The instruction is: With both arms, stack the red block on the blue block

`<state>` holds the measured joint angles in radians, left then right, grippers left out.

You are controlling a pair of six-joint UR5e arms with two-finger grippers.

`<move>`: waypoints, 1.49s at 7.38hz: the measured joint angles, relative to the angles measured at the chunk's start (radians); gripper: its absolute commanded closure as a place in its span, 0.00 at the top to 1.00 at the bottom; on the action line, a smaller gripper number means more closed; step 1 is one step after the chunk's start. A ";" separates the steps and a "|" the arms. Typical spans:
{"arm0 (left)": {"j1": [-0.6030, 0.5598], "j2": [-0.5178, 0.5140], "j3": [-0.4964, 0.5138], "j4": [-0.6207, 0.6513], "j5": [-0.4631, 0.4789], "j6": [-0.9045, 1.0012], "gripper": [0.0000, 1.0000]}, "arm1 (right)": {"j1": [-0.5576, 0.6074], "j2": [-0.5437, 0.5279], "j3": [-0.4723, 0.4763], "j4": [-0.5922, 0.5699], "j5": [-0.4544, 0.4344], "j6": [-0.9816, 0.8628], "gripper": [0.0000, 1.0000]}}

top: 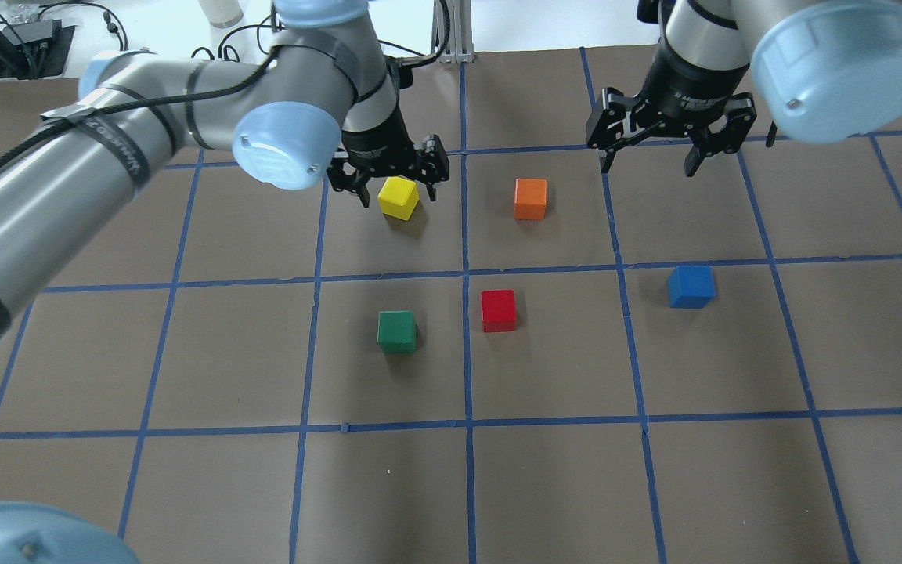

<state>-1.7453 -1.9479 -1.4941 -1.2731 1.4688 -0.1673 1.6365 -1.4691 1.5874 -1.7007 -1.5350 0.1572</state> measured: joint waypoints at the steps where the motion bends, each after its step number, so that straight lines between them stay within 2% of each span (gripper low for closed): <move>1: 0.056 0.032 0.000 -0.039 0.007 0.054 1.00 | 0.046 0.008 0.042 -0.050 -0.001 0.058 0.96; 4: 0.142 0.140 -0.007 -0.160 0.073 0.169 1.00 | 0.150 0.068 0.216 -0.291 -0.001 0.175 0.96; 6: 0.168 0.190 -0.040 -0.179 0.076 0.222 1.00 | 0.189 0.136 0.295 -0.475 -0.001 0.214 0.96; 8: 0.197 0.219 -0.070 -0.180 0.053 0.263 1.00 | 0.234 0.200 0.311 -0.552 -0.002 0.232 0.96; 11: 0.214 0.258 -0.095 -0.181 0.029 0.276 1.00 | 0.258 0.260 0.313 -0.588 -0.001 0.241 0.96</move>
<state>-1.5309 -1.6896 -1.5893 -1.4538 1.4973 0.1087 1.8946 -1.2091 1.9004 -2.2892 -1.5365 0.3977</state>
